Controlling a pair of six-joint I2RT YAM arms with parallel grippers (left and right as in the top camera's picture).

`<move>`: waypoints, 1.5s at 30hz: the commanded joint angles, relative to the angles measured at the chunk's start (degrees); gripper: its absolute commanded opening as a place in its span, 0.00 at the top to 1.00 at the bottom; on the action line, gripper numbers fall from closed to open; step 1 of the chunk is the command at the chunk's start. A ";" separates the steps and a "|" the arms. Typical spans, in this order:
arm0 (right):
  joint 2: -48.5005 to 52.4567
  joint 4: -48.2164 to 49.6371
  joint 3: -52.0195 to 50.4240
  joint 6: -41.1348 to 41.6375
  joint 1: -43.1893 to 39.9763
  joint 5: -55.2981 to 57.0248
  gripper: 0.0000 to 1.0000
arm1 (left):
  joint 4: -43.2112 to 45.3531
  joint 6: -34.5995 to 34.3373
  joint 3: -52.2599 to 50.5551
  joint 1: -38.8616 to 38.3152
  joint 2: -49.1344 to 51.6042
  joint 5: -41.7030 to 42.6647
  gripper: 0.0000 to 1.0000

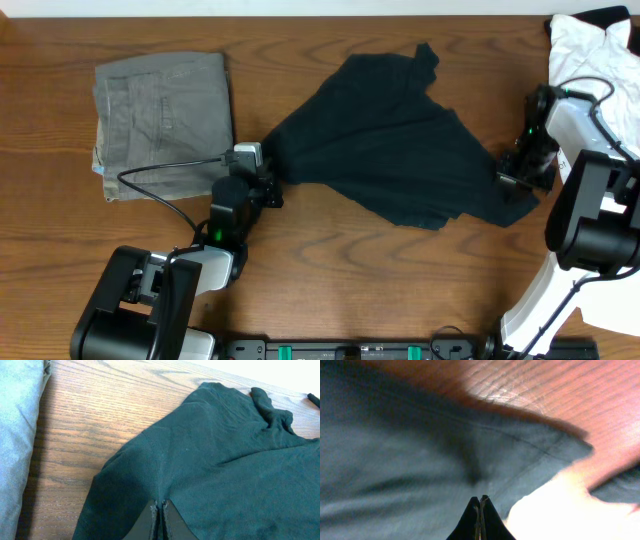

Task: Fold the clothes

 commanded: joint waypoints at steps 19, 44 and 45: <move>5.53 41.53 -7.72 -4.94 -3.15 4.04 0.99 | -1.44 0.11 1.03 -0.17 0.44 -0.66 0.93; -10.54 27.54 11.89 -8.66 -3.06 -14.14 0.92 | -1.42 0.09 1.03 -0.17 0.44 -0.68 0.93; -12.11 23.02 11.87 -7.78 -3.06 -15.13 0.99 | -1.42 0.09 1.03 -0.17 0.44 -0.66 0.93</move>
